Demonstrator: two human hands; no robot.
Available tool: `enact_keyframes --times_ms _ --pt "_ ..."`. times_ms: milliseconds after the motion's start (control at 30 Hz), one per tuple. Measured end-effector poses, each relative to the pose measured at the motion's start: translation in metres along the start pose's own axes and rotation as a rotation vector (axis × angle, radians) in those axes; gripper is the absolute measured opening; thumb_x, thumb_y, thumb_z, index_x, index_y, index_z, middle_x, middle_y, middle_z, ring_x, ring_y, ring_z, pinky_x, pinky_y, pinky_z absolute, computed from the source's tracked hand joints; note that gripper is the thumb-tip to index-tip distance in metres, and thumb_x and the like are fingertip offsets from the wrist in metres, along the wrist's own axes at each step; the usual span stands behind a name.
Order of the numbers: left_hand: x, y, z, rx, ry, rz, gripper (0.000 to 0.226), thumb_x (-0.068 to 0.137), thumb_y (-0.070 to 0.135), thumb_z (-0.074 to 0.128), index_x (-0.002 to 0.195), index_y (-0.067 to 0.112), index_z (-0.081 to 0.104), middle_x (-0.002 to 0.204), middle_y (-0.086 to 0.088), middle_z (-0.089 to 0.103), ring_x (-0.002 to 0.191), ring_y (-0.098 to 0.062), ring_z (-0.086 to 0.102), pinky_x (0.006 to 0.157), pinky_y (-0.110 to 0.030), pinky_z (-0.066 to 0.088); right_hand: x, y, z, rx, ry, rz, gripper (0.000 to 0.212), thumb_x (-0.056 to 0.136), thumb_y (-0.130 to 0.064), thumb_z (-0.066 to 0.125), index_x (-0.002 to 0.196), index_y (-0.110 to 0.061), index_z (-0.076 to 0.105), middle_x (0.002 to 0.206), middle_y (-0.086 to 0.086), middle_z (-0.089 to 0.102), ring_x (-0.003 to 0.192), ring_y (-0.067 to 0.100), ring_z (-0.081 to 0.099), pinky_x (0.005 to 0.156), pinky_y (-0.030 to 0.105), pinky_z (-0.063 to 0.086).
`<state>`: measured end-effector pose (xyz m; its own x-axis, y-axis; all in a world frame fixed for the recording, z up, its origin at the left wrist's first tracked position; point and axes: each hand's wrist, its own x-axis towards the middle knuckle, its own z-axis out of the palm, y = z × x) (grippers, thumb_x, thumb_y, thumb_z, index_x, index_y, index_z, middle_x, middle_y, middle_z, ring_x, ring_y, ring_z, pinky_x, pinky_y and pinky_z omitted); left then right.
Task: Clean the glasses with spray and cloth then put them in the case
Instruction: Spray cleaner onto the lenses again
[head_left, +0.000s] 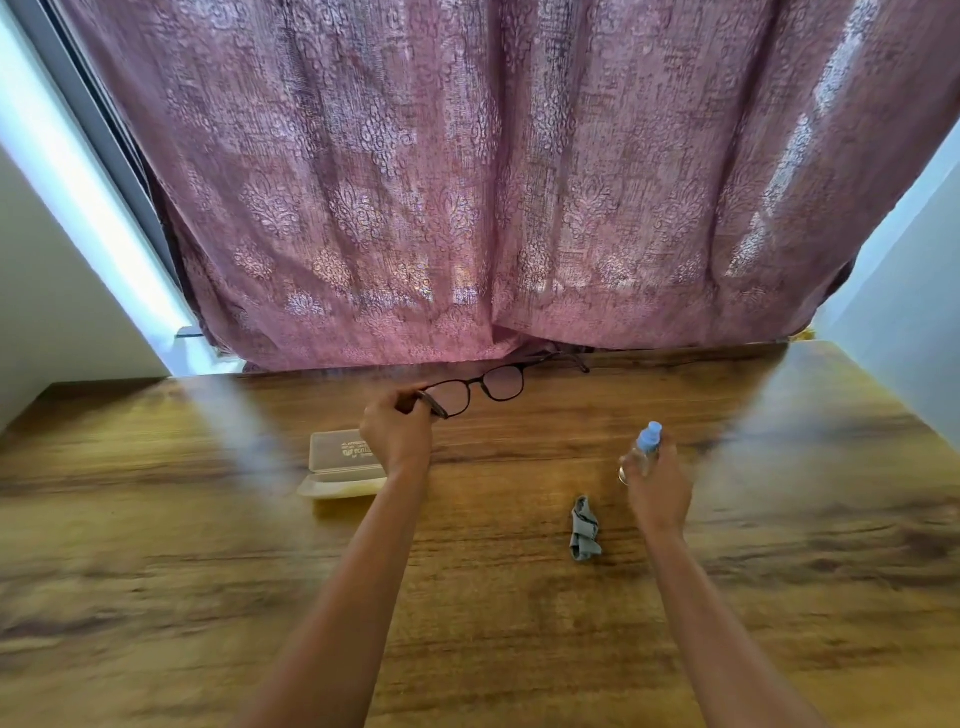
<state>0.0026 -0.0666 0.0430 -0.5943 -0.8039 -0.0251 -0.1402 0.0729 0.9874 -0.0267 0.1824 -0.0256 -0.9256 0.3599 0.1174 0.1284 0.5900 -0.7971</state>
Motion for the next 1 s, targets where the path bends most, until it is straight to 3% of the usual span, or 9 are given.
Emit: enact_keyframes --times_ms 133,267,367,467,500,633,800,1000 --pt "0.002 -0.002 0.003 -0.016 -0.034 -0.003 0.009 0.075 0.007 0.073 0.084 0.008 0.073 0.078 -0.008 0.072 0.075 -0.022 0.069 0.073 -0.042 0.059 -0.002 0.003 0.003 0.025 0.009 -0.042 0.019 0.087 -0.012 0.06 0.103 -0.004 0.054 0.093 0.011 0.062 0.09 0.03 0.059 0.069 0.028 0.037" --pt "0.004 0.0 0.005 -0.024 -0.031 -0.01 0.007 0.076 0.011 0.074 0.082 0.009 0.073 0.076 -0.008 0.072 0.075 -0.021 0.07 0.073 -0.041 0.06 -0.013 -0.005 -0.001 0.214 -0.014 -0.27 0.013 0.088 -0.025 0.06 0.093 -0.018 0.05 0.08 0.0 0.057 0.074 0.02 0.056 0.06 0.023 0.038" --pt "0.001 0.005 0.007 -0.053 -0.035 -0.013 0.01 0.077 0.008 0.072 0.085 0.013 0.073 0.08 -0.007 0.072 0.076 -0.019 0.069 0.074 -0.04 0.059 -0.027 -0.018 -0.001 0.341 -0.057 -0.364 0.018 0.089 -0.037 0.055 0.094 -0.021 0.049 0.075 0.005 0.054 0.064 0.021 0.052 0.057 0.031 0.044" --pt "-0.003 0.011 0.007 -0.081 -0.055 -0.006 0.013 0.078 0.006 0.071 0.088 0.014 0.072 0.082 -0.007 0.072 0.074 -0.016 0.069 0.073 -0.037 0.06 -0.048 -0.037 0.002 0.465 -0.171 -0.399 0.012 0.09 -0.046 0.048 0.096 -0.036 0.046 0.07 0.006 0.052 0.054 0.02 0.048 0.048 0.04 0.045" --pt "-0.005 0.012 0.007 -0.086 -0.058 -0.004 0.012 0.078 0.006 0.071 0.088 0.014 0.072 0.082 -0.007 0.072 0.072 -0.015 0.069 0.072 -0.036 0.06 -0.054 -0.044 0.003 0.483 -0.192 -0.424 0.011 0.09 -0.044 0.046 0.099 -0.04 0.044 0.068 0.004 0.049 0.052 0.018 0.045 0.047 0.038 0.044" --pt "-0.012 0.016 0.004 -0.097 -0.085 0.027 0.008 0.079 0.009 0.071 0.087 0.013 0.072 0.081 -0.007 0.072 0.066 -0.01 0.066 0.07 -0.036 0.06 -0.071 -0.069 0.007 0.478 -0.216 -0.594 0.052 0.091 -0.022 0.044 0.137 -0.037 0.027 0.076 -0.012 0.05 0.05 0.004 0.041 0.046 0.017 0.038" --pt "-0.022 0.017 0.001 -0.108 -0.133 0.047 0.006 0.079 0.01 0.072 0.083 0.014 0.072 0.079 -0.01 0.071 0.073 -0.021 0.069 0.073 -0.041 0.059 -0.079 -0.1 0.005 0.388 -0.231 -0.738 0.057 0.091 -0.026 0.045 0.142 -0.037 0.024 0.058 -0.017 0.039 0.048 0.005 0.038 0.049 0.012 0.034" --pt "-0.028 0.019 -0.003 -0.078 -0.179 0.069 0.007 0.079 0.01 0.071 0.084 0.015 0.071 0.082 -0.013 0.072 0.081 -0.029 0.069 0.077 -0.046 0.057 -0.076 -0.115 0.005 0.314 -0.28 -0.718 0.055 0.084 -0.011 0.052 0.132 -0.033 0.038 0.046 -0.011 0.036 0.042 0.007 0.037 0.046 0.013 0.03"
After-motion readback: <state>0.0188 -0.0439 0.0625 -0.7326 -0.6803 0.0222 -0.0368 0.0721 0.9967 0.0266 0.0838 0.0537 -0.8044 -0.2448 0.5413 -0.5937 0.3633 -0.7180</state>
